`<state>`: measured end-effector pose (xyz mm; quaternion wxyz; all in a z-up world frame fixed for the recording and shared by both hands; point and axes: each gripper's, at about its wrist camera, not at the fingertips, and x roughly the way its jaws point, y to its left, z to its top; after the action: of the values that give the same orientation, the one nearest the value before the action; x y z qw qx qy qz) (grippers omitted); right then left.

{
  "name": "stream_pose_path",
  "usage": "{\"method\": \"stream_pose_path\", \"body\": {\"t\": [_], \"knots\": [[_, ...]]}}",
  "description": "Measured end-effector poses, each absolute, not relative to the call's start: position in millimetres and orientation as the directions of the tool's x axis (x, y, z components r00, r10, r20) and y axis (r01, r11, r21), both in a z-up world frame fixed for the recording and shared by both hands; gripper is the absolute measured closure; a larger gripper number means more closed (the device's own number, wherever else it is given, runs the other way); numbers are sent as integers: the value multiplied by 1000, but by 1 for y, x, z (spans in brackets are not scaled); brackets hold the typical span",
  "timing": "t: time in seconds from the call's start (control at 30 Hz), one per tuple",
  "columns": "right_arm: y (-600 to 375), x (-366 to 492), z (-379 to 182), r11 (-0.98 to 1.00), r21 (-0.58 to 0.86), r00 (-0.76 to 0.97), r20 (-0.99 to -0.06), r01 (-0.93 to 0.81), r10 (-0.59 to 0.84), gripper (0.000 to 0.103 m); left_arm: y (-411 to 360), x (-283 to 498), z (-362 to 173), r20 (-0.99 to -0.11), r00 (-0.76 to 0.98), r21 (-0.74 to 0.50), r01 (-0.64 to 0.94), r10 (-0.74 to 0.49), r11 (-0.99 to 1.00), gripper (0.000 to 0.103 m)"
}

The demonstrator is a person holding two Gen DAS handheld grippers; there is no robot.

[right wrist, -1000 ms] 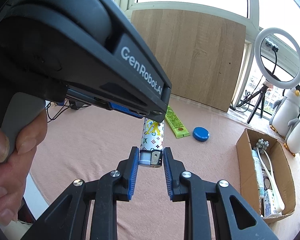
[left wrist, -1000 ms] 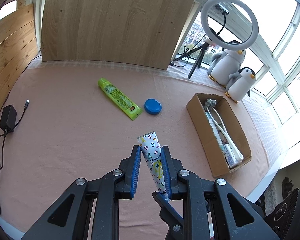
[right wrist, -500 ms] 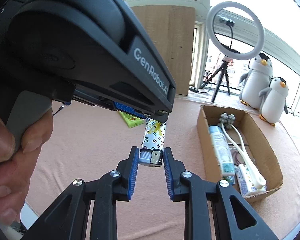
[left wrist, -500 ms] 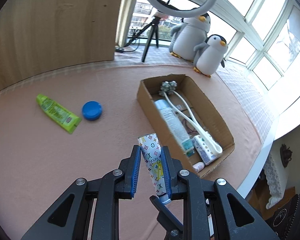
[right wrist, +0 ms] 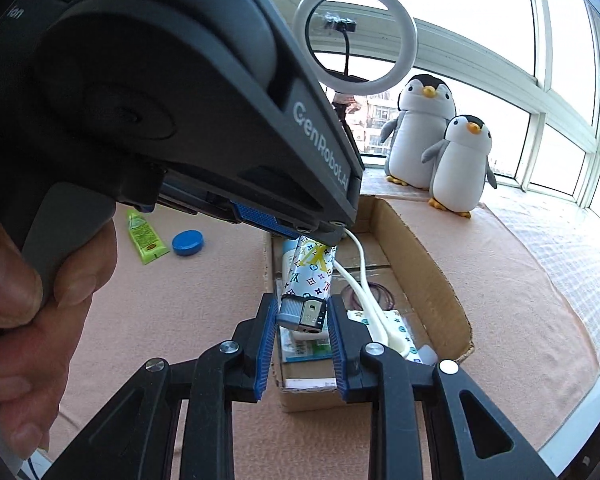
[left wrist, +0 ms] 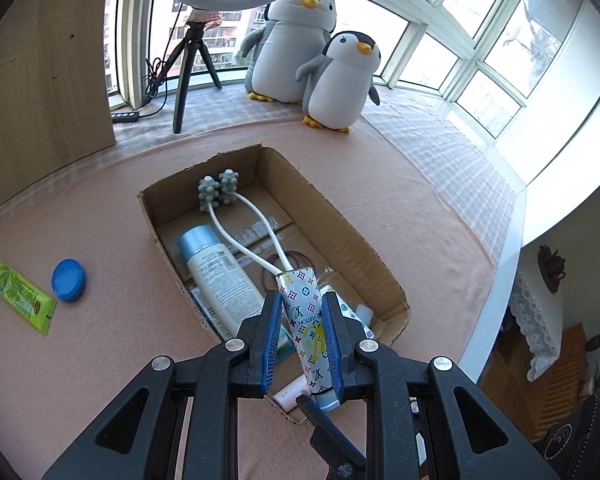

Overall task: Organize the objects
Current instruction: 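Lower the lighter into the box and open both tools, then move both tools back to the lime-green tube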

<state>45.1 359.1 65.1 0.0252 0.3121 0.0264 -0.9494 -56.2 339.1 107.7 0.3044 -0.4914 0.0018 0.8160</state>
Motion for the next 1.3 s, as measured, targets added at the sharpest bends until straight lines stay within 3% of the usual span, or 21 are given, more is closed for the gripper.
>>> {"method": "stream_pose_path", "body": {"t": [0.23,0.3,0.33,0.37,0.43,0.47,1.0,1.2,1.3], "knots": [[373,37,59,-999,-31,-799,-601,37,-11,81,356,-67,96,-807,-317,-304,-500,498,-811,79],[376,34,56,-999,-43,-795,-606,21,10,80,357,-69,91,-805,-342,-288,-490,485,-823,59],[376,32,55,-998,-59,-791,-611,2,34,80,354,-70,90,-800,-364,-279,-477,476,-833,31],[377,31,53,-998,-67,-788,-613,-10,49,79,349,-70,90,-789,-397,-270,-460,469,-846,15],[379,33,53,-998,-66,-793,-606,-22,57,62,337,-68,91,-768,-448,-258,-438,458,-861,14],[379,34,53,-998,-58,-796,-603,-17,49,59,333,-69,90,-772,-448,-252,-436,451,-864,14],[317,18,55,-985,-67,-778,-623,157,-81,57,181,-68,75,-790,-506,-296,-182,348,-938,14],[261,-3,28,-938,-3,-666,-705,345,-243,37,79,-45,61,-803,-535,-320,19,261,-947,14],[227,-17,0,-897,33,-563,-769,440,-304,37,27,-25,54,-812,-542,-329,120,215,-937,14]]}}
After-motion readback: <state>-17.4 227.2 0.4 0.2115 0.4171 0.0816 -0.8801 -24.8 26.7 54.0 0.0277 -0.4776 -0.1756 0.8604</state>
